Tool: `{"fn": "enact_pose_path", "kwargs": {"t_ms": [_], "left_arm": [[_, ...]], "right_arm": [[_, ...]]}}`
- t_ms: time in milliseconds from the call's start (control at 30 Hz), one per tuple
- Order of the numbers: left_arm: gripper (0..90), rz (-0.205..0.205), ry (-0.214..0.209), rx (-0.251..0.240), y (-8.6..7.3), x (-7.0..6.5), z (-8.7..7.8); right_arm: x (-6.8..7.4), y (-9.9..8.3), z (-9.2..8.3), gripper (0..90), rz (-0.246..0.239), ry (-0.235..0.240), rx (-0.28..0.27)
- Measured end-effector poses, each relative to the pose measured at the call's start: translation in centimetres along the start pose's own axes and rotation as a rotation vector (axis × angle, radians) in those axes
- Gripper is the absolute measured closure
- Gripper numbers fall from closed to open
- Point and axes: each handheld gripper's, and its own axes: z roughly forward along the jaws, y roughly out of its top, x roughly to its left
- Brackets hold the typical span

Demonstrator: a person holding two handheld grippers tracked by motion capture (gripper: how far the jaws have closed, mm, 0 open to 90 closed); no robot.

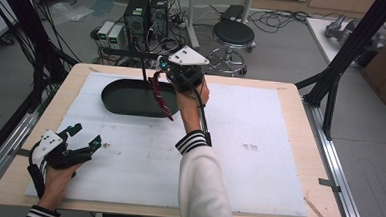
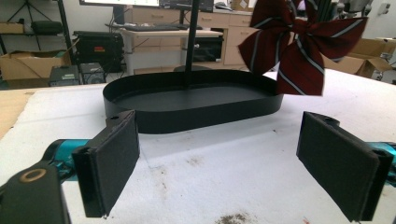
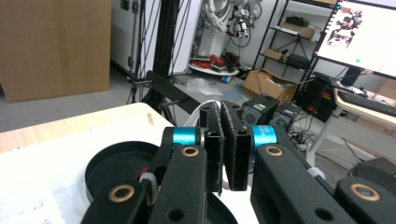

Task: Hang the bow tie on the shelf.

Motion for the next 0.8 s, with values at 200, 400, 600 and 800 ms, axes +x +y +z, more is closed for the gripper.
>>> {"fn": "enact_pose_path", "kwargs": {"t_ms": [200,400,600,800], "left_arm": [[13.6,-0.002,-0.001,-0.002,0.0,0.0,0.0],[13.6,-0.005,0.000,-0.002,0.0,0.0,0.0],[13.6,-0.009,-0.002,-0.004,0.0,0.1,-0.1],[13.6,0.005,-0.007,-0.012,0.0,0.1,-0.2]], "right_arm": [[0.5,0.0,2.2,87.8,0.010,0.000,-0.004],[0.8,0.0,4.6,87.8,0.024,0.008,-0.004],[1.0,-0.7,6.4,87.8,0.029,0.002,0.015],[0.9,-1.4,7.9,87.8,0.044,0.003,0.039]]}}
